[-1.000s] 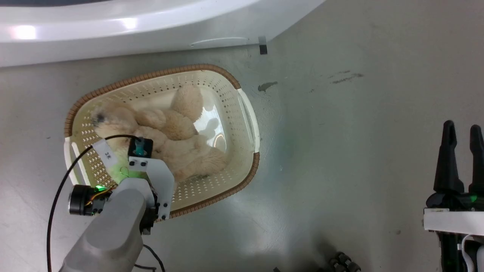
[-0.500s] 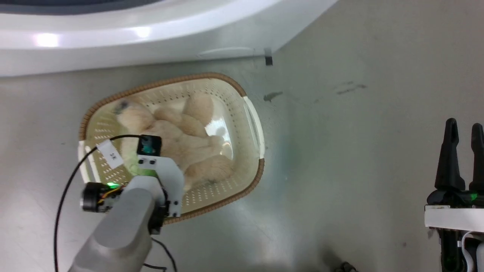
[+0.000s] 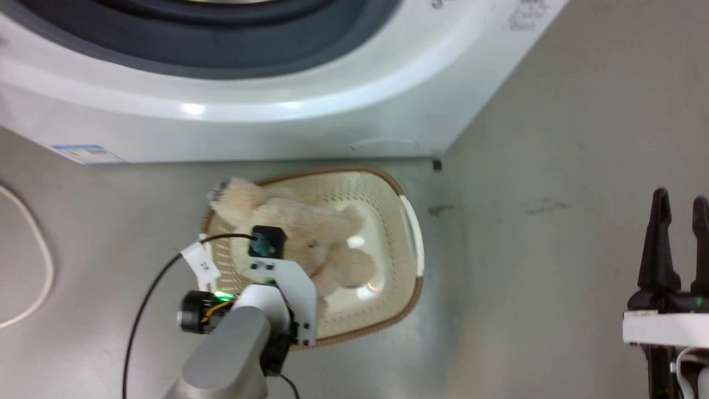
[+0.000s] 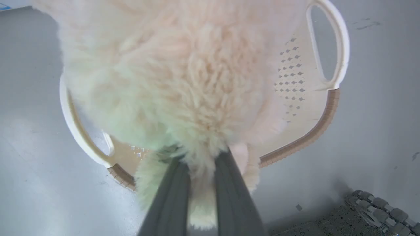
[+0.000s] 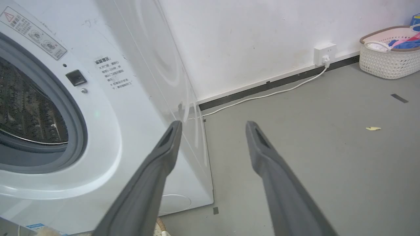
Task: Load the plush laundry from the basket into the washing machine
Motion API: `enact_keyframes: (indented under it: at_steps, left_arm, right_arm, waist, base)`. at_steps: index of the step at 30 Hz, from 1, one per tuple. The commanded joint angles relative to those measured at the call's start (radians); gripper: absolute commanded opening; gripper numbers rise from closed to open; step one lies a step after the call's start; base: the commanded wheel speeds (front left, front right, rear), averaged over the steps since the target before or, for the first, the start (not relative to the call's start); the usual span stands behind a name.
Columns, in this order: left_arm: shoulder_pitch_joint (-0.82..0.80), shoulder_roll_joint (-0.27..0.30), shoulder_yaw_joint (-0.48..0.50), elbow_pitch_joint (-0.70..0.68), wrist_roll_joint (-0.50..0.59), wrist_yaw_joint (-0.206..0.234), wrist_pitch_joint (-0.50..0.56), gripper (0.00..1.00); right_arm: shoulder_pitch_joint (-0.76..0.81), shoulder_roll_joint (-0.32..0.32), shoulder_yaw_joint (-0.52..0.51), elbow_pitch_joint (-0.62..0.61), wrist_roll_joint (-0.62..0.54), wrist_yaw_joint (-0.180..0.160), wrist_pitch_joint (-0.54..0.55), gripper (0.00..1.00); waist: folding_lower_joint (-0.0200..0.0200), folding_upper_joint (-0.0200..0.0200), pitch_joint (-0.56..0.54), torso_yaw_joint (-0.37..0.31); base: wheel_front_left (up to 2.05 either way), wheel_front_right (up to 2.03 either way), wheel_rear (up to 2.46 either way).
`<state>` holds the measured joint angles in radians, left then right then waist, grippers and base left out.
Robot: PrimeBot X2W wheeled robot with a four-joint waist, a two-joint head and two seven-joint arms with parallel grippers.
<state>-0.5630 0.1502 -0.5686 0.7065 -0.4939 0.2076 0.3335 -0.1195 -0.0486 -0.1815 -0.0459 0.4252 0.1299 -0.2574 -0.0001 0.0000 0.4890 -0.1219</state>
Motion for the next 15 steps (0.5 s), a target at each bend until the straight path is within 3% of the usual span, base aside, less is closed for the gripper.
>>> enact_keyframes:
  at_steps: [1, 15]
  left_arm:
    - [0.013, -0.011, -0.004, -0.006, -0.006, -0.011, -0.021, 0.0]
    - [0.092, -0.041, -0.014, -0.109, -0.024, -0.056, -0.217, 0.0]
  right_arm:
    - [0.019, -0.002, -0.001, 0.005, -0.011, 0.001, -0.004, 1.0]
    - [0.093, -0.002, -0.018, 0.023, -0.039, 0.001, -0.004, 1.0]
  waist:
    - [0.0001, 0.0, -0.057, 0.045]
    - [0.0001, 0.0, -0.235, 0.127]
  base:
    - [0.0, 0.0, 0.0]
    - [0.0, 0.0, 0.0]
